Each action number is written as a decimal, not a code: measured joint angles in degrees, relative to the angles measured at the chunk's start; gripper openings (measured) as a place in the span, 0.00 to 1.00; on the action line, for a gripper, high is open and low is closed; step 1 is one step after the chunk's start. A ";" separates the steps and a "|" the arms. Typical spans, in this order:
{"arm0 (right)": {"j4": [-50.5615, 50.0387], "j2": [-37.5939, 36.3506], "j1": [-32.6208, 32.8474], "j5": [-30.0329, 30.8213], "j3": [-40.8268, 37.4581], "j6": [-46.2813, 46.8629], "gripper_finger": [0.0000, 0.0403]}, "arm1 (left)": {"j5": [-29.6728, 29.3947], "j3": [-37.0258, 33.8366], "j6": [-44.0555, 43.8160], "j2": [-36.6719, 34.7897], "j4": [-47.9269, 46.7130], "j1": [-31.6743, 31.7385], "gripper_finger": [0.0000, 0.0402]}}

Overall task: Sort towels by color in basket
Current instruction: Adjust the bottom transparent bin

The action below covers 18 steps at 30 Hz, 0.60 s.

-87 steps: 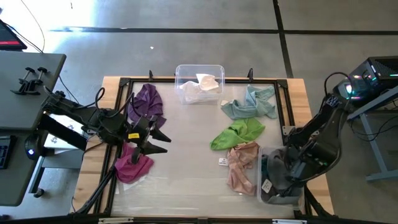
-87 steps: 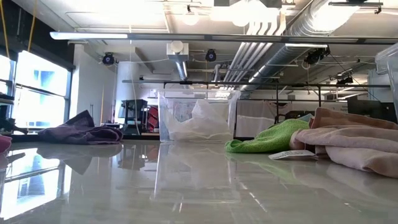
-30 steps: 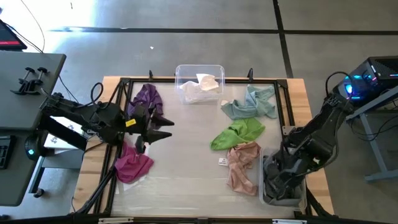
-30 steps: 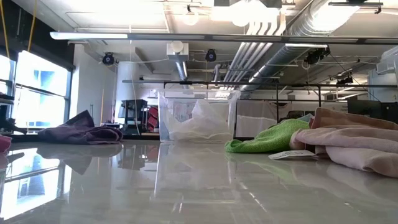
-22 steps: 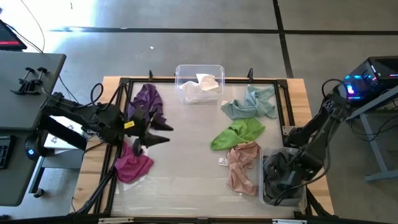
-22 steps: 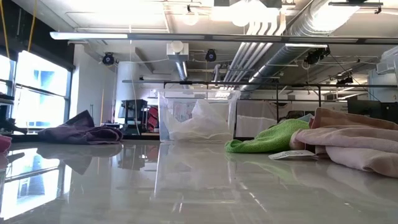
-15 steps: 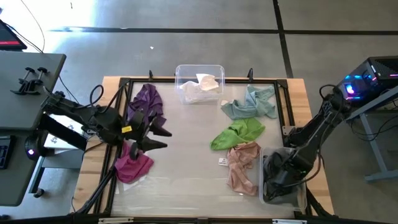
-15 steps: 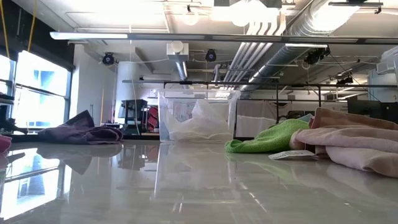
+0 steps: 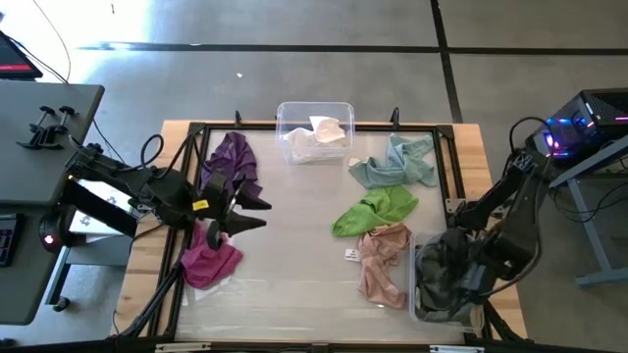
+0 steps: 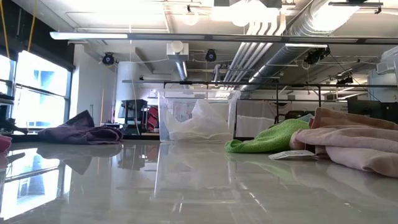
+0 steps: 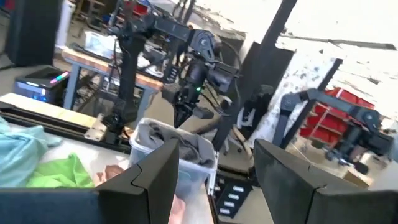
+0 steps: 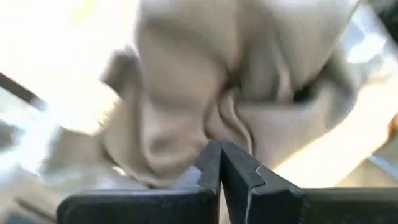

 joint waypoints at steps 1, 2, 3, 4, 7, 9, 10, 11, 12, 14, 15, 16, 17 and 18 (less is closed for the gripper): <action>-0.88 -0.04 -0.65 2.39 1.26 0.13 0.01 | -0.73 0.00 0.01 -0.01 0.36 0.20 0.49; -0.63 -0.51 -1.46 4.70 1.96 -0.40 0.03 | -1.38 0.00 0.01 -0.01 0.70 0.54 0.49; -0.27 -1.16 -2.32 6.74 2.15 -1.46 0.05 | -2.14 0.00 0.33 -0.01 0.94 0.91 0.49; -0.28 -1.69 -3.41 8.34 2.23 -2.15 0.08 | -2.88 0.00 1.08 -0.01 1.13 1.30 0.49; -0.52 -2.67 -7.71 9.79 2.05 -7.83 0.18 | -6.03 0.00 3.21 -0.01 1.93 2.55 0.49; -0.50 -3.36 -11.25 9.68 1.40 -14.33 0.25 | -8.35 0.00 4.19 0.01 2.90 3.54 0.49; -0.59 -3.88 -13.16 9.58 0.97 -17.91 0.28 | -9.35 0.00 5.04 -0.01 3.24 4.10 0.49; -0.52 -4.38 -15.23 9.56 0.44 -21.66 0.32 | -10.35 0.00 5.99 -0.01 3.79 4.82 0.49; -0.51 -5.00 -17.24 9.54 -0.36 -25.50 0.34 | -11.25 0.00 6.67 0.01 4.53 5.53 0.49; -0.29 -5.66 -21.20 9.14 -2.23 -35.25 0.38 | -12.55 0.01 6.85 0.01 6.27 7.04 0.49; 0.22 -5.84 -23.02 8.01 -3.35 -41.46 0.39 | -12.90 0.01 6.36 0.01 7.12 7.76 0.49; 0.84 -5.92 -24.71 6.64 -4.55 -48.05 0.40 | -13.00 0.02 6.20 -0.01 7.63 8.42 0.49; 1.70 -5.96 -26.15 4.89 -5.91 -54.14 0.40 | -13.00 0.02 6.16 -0.01 7.75 8.99 0.49; 2.60 -5.97 -27.61 3.45 -7.28 -59.54 0.41 | -12.99 0.02 6.13 0.00 7.73 9.56 0.49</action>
